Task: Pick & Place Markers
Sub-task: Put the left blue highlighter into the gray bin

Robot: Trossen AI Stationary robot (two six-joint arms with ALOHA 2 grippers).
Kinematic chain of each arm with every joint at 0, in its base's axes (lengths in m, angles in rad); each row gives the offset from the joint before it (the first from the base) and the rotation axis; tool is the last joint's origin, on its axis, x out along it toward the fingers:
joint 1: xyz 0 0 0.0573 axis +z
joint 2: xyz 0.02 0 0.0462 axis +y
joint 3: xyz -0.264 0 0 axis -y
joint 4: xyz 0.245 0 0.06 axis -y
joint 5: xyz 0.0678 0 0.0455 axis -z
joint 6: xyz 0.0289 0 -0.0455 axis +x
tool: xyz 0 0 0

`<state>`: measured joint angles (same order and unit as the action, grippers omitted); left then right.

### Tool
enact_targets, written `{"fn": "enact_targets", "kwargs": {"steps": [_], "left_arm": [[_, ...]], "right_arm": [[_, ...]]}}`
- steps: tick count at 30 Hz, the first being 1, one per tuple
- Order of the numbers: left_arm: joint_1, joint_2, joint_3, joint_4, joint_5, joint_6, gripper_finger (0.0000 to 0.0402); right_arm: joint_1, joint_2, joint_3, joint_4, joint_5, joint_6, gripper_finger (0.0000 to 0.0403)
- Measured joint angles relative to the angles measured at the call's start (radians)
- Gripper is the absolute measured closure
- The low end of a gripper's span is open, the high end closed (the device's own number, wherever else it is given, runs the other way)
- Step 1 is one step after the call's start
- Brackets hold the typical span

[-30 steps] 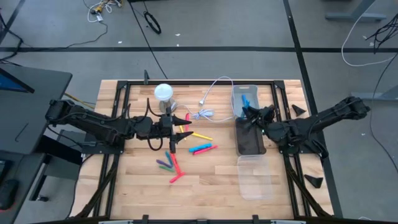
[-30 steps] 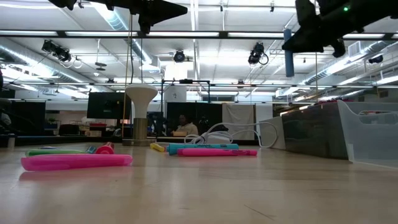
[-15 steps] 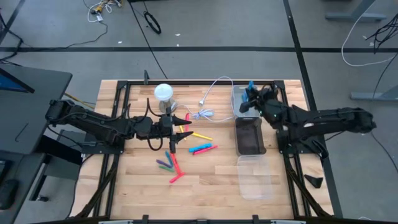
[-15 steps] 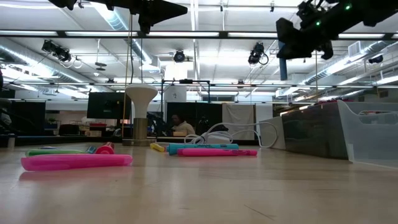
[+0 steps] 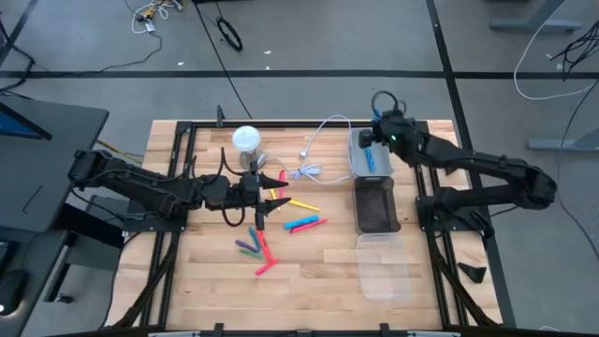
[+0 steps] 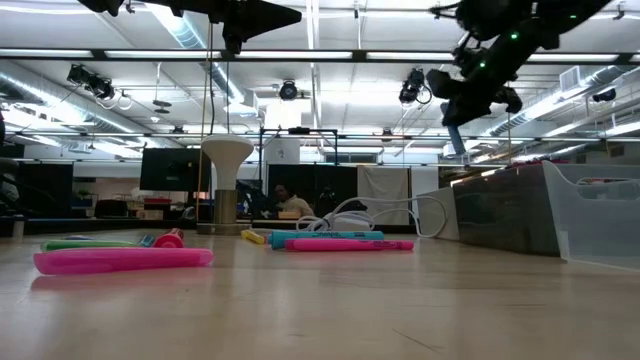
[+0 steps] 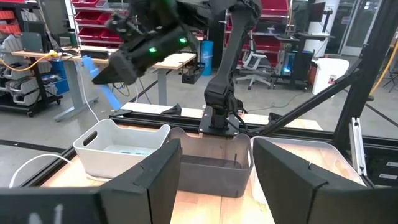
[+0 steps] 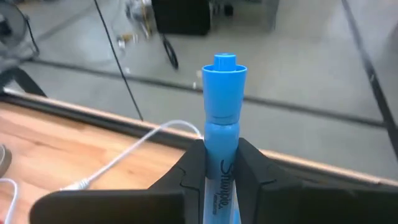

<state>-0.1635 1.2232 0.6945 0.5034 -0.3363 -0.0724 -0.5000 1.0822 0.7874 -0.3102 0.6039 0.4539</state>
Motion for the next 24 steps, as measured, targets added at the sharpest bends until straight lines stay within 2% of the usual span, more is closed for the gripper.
{"fn": "enact_targets", "kwargs": {"steps": [7,12,19,24], "left_arm": [[0.000,0.000,0.000,-0.001,0.000,-0.002,0.0193],[0.000,0.000,0.000,-0.002,0.000,-0.003,0.0193],[0.001,0.000,0.000,-0.002,0.000,-0.003,0.0193],[0.001,0.000,0.000,-0.002,0.000,-0.003,0.0193]], "right_arm": [[-0.117,0.168,0.167,-0.214,-0.238,0.078,0.0357],[-0.193,0.261,0.213,-0.341,-0.376,0.113,0.0357],[-0.263,0.353,0.213,-0.434,-0.483,0.137,0.0357],[-0.273,0.404,0.213,-0.453,-0.501,0.141,0.0357]]}}
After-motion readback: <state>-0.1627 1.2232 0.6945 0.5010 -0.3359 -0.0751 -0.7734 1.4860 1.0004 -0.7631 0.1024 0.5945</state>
